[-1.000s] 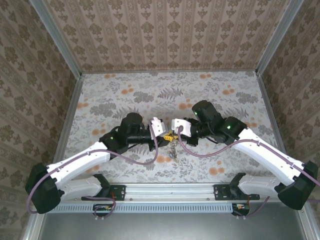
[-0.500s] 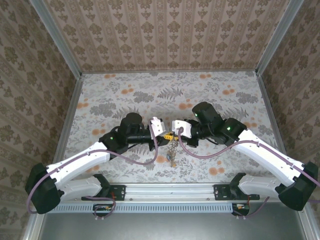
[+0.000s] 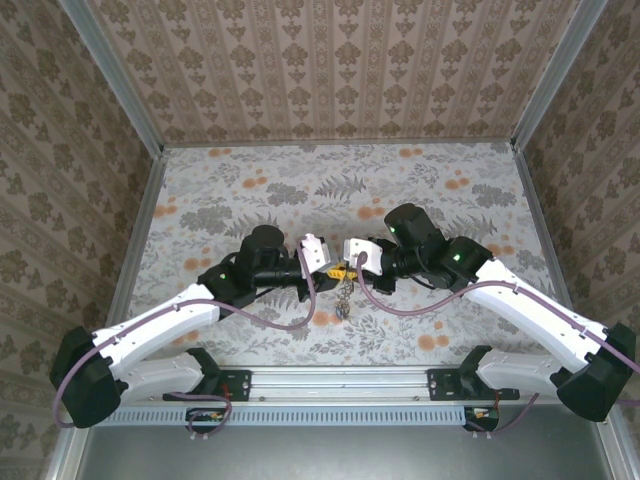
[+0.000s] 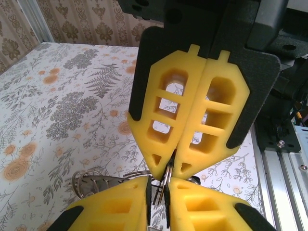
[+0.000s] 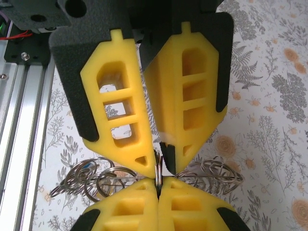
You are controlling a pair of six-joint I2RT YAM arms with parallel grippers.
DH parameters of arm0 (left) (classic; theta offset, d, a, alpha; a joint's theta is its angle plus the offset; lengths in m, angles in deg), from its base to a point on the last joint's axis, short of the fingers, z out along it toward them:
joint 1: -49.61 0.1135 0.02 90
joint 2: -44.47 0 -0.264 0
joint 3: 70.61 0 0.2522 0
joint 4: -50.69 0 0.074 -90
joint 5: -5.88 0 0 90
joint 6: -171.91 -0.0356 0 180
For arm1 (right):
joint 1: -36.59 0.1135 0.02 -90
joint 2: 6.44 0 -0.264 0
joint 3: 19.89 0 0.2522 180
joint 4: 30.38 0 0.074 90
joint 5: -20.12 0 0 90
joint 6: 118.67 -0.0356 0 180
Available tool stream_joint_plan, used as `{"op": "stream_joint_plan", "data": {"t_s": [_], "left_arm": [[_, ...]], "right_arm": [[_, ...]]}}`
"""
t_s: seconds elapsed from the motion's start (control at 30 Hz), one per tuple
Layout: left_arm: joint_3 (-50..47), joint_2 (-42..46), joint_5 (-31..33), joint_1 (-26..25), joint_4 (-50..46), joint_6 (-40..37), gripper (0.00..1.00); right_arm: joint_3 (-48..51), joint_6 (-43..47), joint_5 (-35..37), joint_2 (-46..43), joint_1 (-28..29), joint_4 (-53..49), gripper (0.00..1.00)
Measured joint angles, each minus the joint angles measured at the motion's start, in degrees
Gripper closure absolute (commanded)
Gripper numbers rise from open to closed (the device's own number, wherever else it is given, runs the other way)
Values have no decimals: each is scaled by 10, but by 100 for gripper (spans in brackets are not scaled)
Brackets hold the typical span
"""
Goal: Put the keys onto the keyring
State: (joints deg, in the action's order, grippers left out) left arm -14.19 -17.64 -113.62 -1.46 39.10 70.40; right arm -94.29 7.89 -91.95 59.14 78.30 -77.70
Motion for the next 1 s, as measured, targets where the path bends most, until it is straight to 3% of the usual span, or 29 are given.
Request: {"op": "stream_joint_plan", "data": {"t_s": [0.07,0.23,0.43,0.53,0.73,1.0], "left_arm": [[0,0,0,0,-1,4,100],[0,0,-8,0,2,0,100],[-45,28,-41,11,94,23,100],[-62,47,-70,26,130,43,100],[-83,71,-106,45,198,81,100],[-85,71,-130,46,236,103,100]], "right_arm": [[4,-6,-2,-1,-1,5,100],[18,-19,-8,-15,-5,19,99],[72,-76,-103,-53,-51,102,77],[104,-110,-150,-75,-76,147,76],[123,-147,-190,-85,-96,193,84],[126,-163,-217,-90,-97,221,76]]}}
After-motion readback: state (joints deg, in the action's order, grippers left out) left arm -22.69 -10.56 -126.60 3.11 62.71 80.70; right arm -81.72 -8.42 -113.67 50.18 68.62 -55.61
